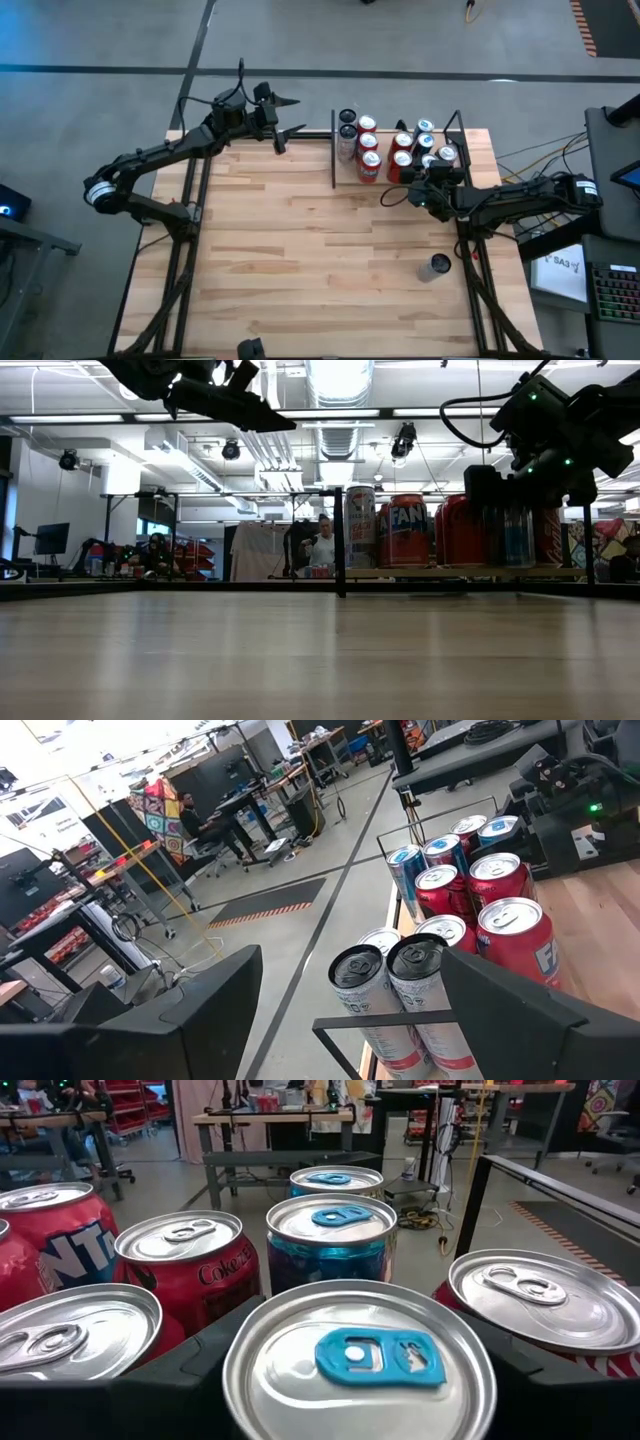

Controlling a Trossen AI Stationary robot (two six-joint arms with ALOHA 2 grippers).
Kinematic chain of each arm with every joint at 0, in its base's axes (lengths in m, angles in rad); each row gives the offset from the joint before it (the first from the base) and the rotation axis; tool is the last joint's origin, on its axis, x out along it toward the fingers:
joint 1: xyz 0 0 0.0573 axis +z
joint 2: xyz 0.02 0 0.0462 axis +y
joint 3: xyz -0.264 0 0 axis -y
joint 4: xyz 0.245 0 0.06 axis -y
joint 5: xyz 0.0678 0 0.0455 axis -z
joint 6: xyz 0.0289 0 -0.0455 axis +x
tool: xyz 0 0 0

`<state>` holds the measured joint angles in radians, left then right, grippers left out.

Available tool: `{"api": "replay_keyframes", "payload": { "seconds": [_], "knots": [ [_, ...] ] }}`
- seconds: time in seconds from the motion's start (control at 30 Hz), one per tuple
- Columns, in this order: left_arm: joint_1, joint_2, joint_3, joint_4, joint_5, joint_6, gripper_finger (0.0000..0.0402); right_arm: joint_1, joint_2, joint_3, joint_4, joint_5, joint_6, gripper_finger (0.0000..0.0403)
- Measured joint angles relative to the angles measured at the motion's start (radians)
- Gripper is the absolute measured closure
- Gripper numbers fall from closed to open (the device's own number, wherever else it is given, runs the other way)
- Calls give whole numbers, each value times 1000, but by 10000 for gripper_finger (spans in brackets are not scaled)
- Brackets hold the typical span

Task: Place canned beverage on shelf
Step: Put the blue soda can on the shelf aligned with the other blue soda cans

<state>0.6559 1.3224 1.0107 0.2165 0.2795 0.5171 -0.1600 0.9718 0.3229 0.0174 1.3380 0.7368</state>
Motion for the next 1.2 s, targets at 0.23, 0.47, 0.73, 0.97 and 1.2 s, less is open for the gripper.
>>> {"api": "replay_keyframes", "payload": {
  "seconds": [0.23,0.47,0.73,0.97,1.2],
  "knots": [
    [0,0,0,0,0,0,109,0,0,0,5,0,0,166],
    [0,0,0,0,0,0,109,-5,0,0,14,0,-5,165],
    [0,0,0,-1,0,0,109,-5,-9,0,24,-1,-40,160],
    [0,0,0,-1,0,0,109,-4,-38,0,24,-3,-57,158],
    [0,0,0,-1,0,0,109,-4,-48,34,18,-4,-133,158]
  ]
}}
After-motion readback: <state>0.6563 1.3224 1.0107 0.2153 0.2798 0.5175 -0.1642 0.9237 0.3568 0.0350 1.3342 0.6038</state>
